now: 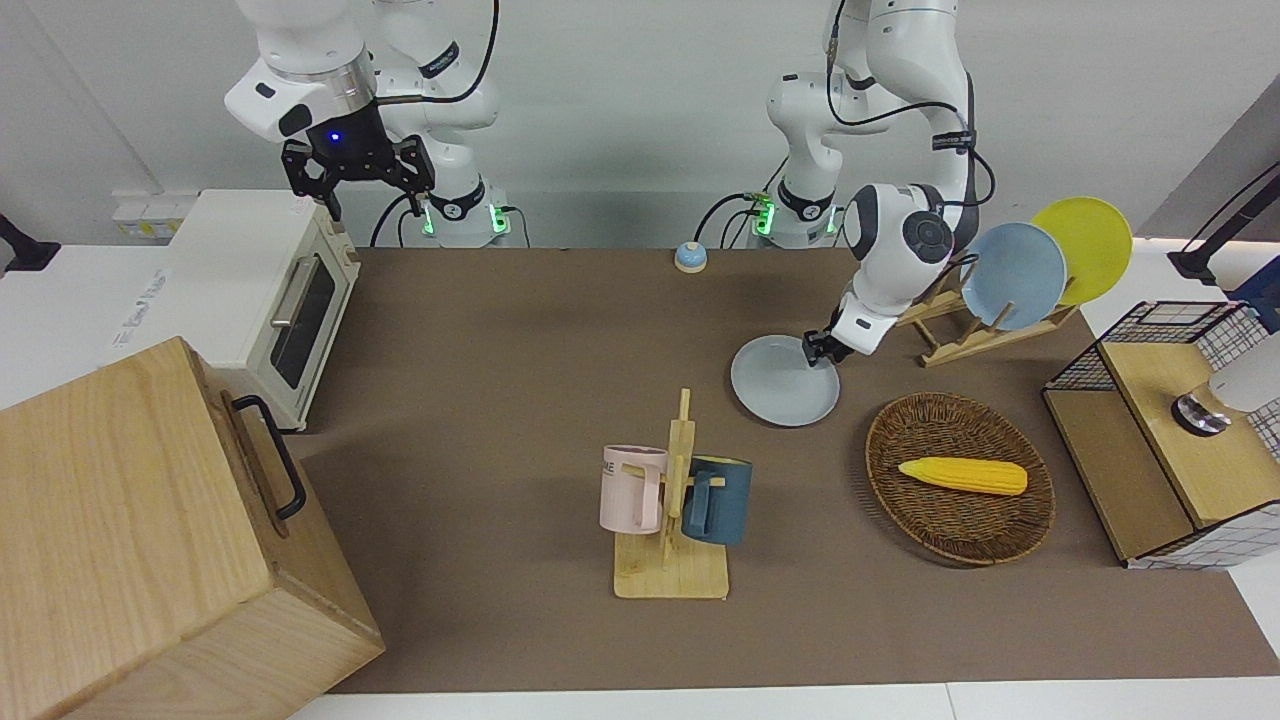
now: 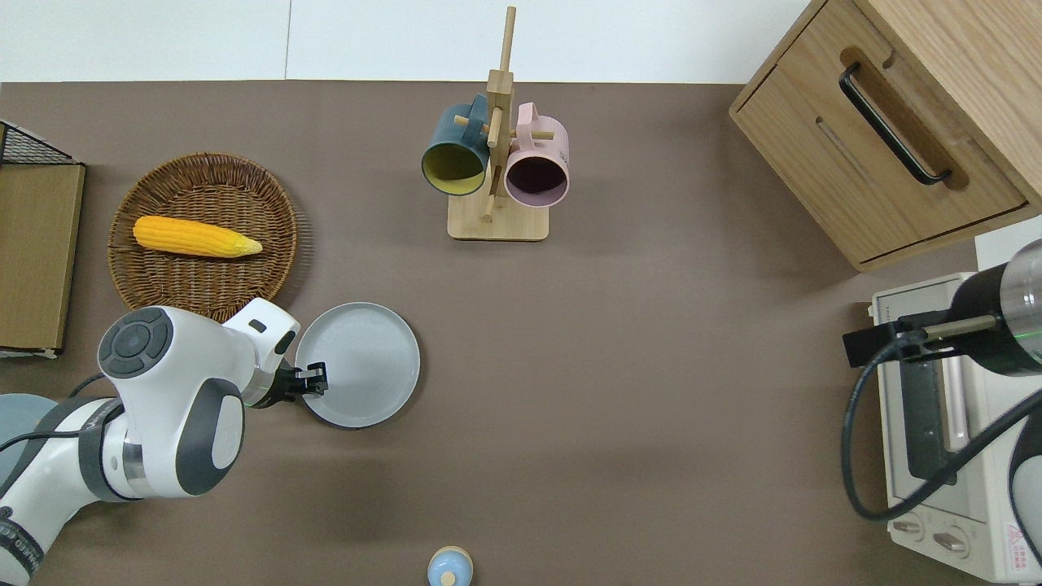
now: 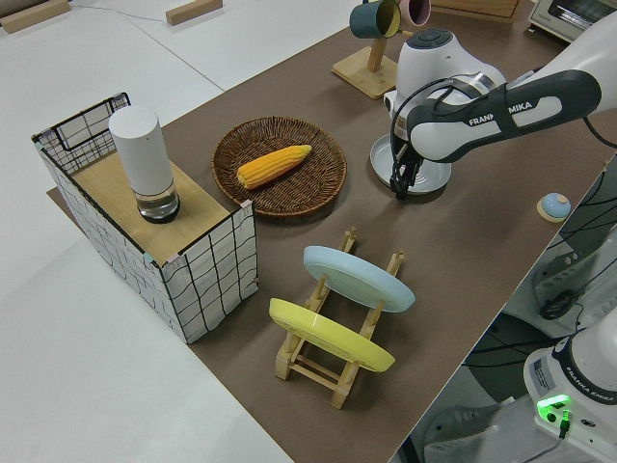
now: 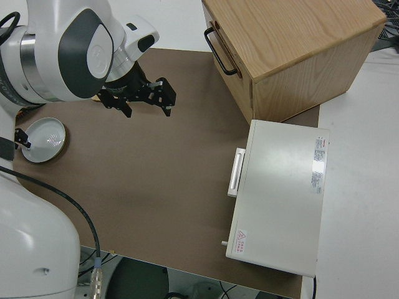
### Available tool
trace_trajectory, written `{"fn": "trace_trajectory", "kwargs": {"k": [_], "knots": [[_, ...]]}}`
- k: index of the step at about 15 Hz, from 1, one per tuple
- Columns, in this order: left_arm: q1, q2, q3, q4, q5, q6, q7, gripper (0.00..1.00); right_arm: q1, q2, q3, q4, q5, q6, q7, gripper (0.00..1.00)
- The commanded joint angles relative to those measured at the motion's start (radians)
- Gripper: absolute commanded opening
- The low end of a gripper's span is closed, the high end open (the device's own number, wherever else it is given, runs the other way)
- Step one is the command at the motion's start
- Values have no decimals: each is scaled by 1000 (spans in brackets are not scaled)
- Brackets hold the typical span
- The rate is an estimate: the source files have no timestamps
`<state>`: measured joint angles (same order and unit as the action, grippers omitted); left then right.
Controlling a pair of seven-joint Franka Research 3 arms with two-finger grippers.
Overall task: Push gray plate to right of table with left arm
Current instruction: 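Push the gray plate with the left gripper away from the basket toward the oven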
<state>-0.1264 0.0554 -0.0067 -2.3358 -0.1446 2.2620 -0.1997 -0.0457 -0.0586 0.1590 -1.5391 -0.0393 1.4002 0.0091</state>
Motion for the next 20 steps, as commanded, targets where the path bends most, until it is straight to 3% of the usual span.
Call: {"fn": "trace_trajectory", "kwargs": {"k": [1, 5, 9, 13, 17, 20], "knots": [[-5, 6, 11, -10, -30, 24, 49, 0, -8, -10, 5, -4, -1, -12, -8, 996], [-19, 6, 5, -10, -32, 24, 42, 0, -8, -10, 5, -4, -1, -12, -8, 996], [-74, 7, -18, -10, -96, 24, -12, 0, -8, -10, 5, -4, -1, -12, -8, 996], [-182, 23, -35, -2, -104, 60, -194, 0, -8, -10, 5, -4, -1, -12, -8, 996], [-291, 55, -36, 0, -187, 131, -260, 0, -8, -10, 5, -4, 1, -12, -8, 996], [-405, 102, -42, 6, -196, 233, -413, 0, -8, -10, 5, -4, -1, -12, -8, 996]]}}
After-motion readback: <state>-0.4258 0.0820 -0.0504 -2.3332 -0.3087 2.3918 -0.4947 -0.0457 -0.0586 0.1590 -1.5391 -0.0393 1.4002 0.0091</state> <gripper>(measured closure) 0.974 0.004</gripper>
